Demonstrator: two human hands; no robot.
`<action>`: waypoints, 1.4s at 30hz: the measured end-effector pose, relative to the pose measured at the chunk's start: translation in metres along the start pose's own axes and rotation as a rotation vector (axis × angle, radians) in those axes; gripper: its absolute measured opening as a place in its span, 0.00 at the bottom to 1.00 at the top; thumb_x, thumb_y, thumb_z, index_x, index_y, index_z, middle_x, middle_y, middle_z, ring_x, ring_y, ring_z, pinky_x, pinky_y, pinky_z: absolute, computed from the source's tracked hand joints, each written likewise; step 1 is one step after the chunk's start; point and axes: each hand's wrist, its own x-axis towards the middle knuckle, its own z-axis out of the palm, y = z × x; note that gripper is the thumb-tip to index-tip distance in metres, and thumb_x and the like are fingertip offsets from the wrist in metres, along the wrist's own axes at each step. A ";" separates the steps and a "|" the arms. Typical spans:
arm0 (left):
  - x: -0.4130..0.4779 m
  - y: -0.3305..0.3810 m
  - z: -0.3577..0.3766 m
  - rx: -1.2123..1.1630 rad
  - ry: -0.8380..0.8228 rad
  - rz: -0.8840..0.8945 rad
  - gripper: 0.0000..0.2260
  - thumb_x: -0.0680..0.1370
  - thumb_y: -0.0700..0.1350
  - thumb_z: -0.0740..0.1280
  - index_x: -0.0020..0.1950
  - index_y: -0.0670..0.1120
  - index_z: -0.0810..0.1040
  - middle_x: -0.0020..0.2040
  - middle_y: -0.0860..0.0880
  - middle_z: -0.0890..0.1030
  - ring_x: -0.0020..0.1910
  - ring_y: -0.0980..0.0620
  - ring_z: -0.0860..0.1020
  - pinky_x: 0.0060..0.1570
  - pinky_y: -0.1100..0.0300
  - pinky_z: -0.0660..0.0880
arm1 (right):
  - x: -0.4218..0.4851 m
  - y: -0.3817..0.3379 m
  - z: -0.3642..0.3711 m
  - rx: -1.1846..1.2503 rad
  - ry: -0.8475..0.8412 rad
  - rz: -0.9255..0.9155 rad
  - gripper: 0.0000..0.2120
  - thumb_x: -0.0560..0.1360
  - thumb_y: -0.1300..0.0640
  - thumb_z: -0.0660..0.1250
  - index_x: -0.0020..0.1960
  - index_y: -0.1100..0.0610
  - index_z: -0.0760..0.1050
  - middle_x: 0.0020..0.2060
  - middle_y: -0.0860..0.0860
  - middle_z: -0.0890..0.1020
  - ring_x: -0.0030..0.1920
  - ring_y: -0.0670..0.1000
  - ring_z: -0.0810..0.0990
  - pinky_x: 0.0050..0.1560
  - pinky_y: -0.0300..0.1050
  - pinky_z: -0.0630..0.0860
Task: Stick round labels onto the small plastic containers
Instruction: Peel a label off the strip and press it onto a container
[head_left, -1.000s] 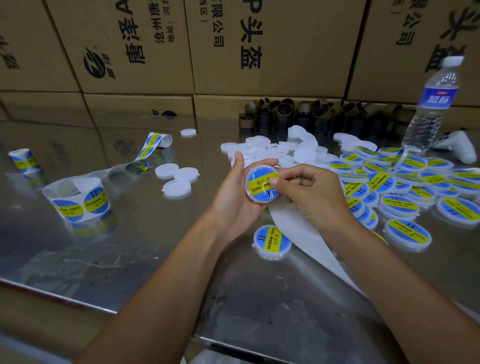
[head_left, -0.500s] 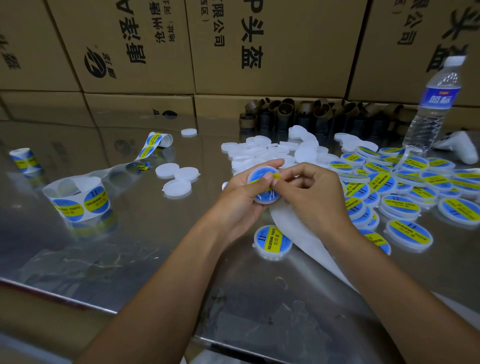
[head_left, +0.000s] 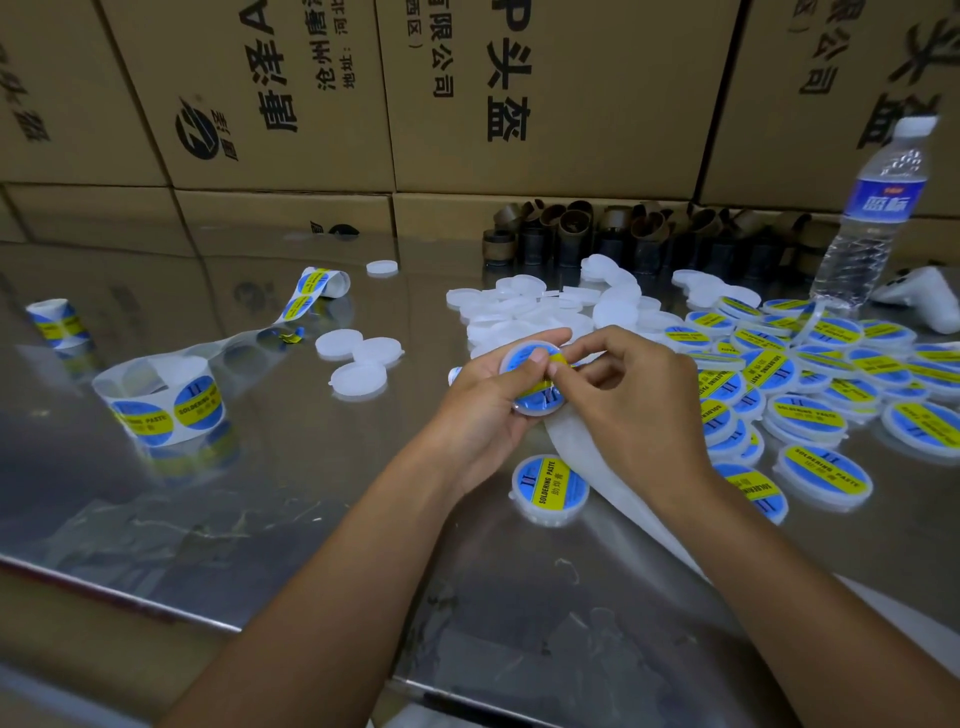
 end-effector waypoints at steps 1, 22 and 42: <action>0.000 -0.001 0.000 0.006 -0.001 -0.001 0.10 0.80 0.39 0.59 0.56 0.42 0.78 0.51 0.46 0.84 0.52 0.49 0.82 0.53 0.61 0.78 | 0.000 0.000 0.000 -0.035 0.003 -0.015 0.05 0.71 0.53 0.72 0.44 0.52 0.79 0.28 0.46 0.81 0.36 0.50 0.81 0.41 0.50 0.76; 0.002 0.000 0.001 -0.072 0.045 0.047 0.14 0.75 0.49 0.61 0.54 0.44 0.79 0.50 0.44 0.84 0.51 0.49 0.82 0.51 0.59 0.79 | 0.003 0.002 0.001 0.198 -0.121 0.080 0.08 0.76 0.52 0.66 0.42 0.54 0.80 0.33 0.49 0.83 0.36 0.48 0.81 0.42 0.45 0.77; -0.002 -0.005 0.000 0.252 0.170 0.071 0.14 0.76 0.36 0.67 0.62 0.38 0.75 0.45 0.45 0.81 0.38 0.54 0.77 0.38 0.67 0.74 | 0.004 0.003 0.001 0.269 -0.013 0.079 0.04 0.74 0.58 0.69 0.45 0.50 0.75 0.25 0.43 0.79 0.31 0.41 0.78 0.33 0.27 0.68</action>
